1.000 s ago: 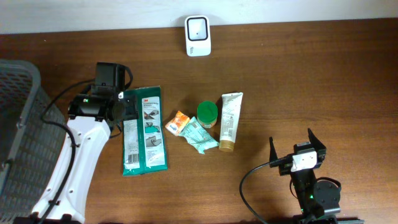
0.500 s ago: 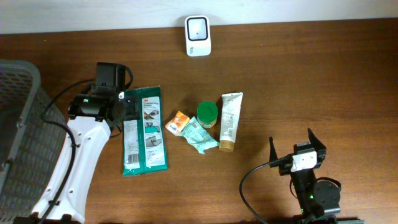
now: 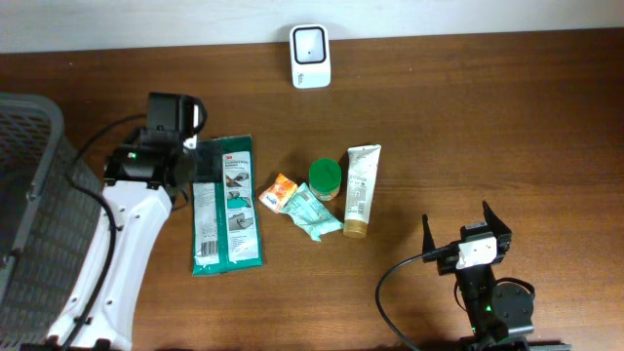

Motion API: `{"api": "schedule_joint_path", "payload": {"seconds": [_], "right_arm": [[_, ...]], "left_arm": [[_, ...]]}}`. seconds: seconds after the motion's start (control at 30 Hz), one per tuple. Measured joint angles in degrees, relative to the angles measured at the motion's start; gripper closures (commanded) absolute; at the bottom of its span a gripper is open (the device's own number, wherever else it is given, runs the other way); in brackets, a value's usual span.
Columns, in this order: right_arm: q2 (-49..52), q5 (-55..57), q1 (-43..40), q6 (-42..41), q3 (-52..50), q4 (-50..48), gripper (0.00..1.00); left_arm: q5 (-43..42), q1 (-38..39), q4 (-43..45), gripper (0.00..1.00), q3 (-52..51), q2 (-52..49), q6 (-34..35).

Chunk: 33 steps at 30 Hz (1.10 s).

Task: Scan the item barcode
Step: 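Release the glove pack and raise the left gripper to the left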

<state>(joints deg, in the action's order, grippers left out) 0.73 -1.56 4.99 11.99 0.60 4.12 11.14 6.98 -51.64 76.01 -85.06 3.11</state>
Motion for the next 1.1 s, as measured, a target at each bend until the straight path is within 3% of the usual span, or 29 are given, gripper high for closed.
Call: {"api": "schedule_joint_path", "payload": {"seconds": [0.17,0.43,1.1], "right_arm": [[0.0,0.0,0.0,0.0,0.0,0.0,0.02],[0.0,0.0,0.0,0.0,0.0,0.0,0.02],[0.0,0.0,0.0,0.0,0.0,0.0,0.02]], "left_arm": [[-6.6,-2.7,-1.8,0.0,10.5,0.2,-6.6],[-17.8,-14.6,4.7,0.01,11.3,0.2,-18.2],[-19.8,-16.4,4.5,0.01,11.3,0.2,-19.9]]}}
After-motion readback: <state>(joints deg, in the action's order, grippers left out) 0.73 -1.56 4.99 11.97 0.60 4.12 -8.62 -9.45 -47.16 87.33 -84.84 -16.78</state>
